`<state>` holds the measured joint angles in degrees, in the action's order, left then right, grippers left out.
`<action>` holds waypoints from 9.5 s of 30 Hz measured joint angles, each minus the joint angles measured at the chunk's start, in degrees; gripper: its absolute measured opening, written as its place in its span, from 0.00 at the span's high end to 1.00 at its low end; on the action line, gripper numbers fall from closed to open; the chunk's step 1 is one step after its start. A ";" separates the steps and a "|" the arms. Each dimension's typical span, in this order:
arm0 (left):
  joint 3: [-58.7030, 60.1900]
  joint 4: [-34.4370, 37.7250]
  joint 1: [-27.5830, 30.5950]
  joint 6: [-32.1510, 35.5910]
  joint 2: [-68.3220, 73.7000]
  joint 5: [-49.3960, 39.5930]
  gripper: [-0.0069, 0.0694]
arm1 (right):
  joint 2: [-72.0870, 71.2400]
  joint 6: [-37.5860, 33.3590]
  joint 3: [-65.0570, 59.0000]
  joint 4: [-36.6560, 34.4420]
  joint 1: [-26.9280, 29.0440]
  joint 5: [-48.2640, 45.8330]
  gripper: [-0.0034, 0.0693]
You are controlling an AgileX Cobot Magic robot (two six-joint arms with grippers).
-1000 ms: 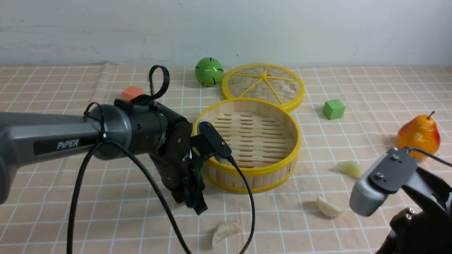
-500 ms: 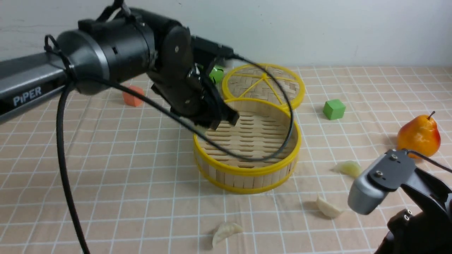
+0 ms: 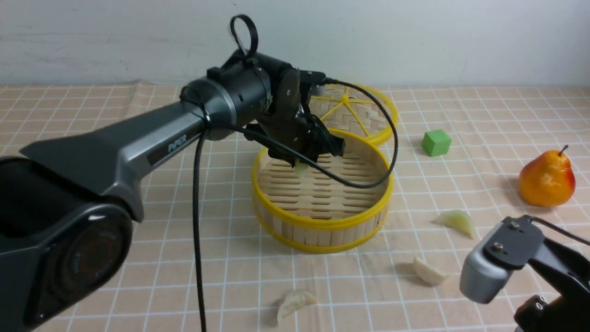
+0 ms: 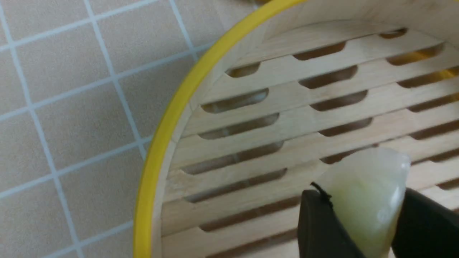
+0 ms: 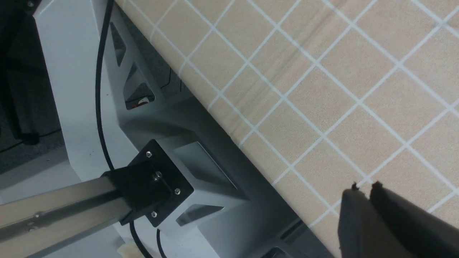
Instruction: Put the dumplings into the steamer on the table with the brown tablecloth.
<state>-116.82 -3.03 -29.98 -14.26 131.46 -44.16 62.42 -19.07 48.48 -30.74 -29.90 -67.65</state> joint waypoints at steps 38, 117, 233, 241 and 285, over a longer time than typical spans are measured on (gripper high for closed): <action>22.06 0.56 -17.10 11.52 -18.86 -26.60 0.24 | -23.80 8.19 0.72 19.96 0.00 3.47 0.84; -13.32 -6.02 -6.94 4.27 -20.67 -27.21 0.63 | -6.90 19.07 4.83 37.86 0.24 4.89 0.98; 48.69 4.21 -6.94 5.38 -86.76 -27.26 0.92 | 58.69 6.06 42.85 33.67 19.82 13.88 0.68; 48.69 4.21 -6.94 5.38 -86.76 -27.26 0.91 | 53.86 6.11 50.49 32.68 11.90 8.54 0.68; 86.55 2.65 -6.94 3.65 -126.11 0.52 0.89 | 25.49 2.54 35.12 14.29 -3.30 20.17 0.98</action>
<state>-30.27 -0.38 -36.92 -10.61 5.34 -43.64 87.91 -16.54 83.61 -16.45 -33.20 -47.47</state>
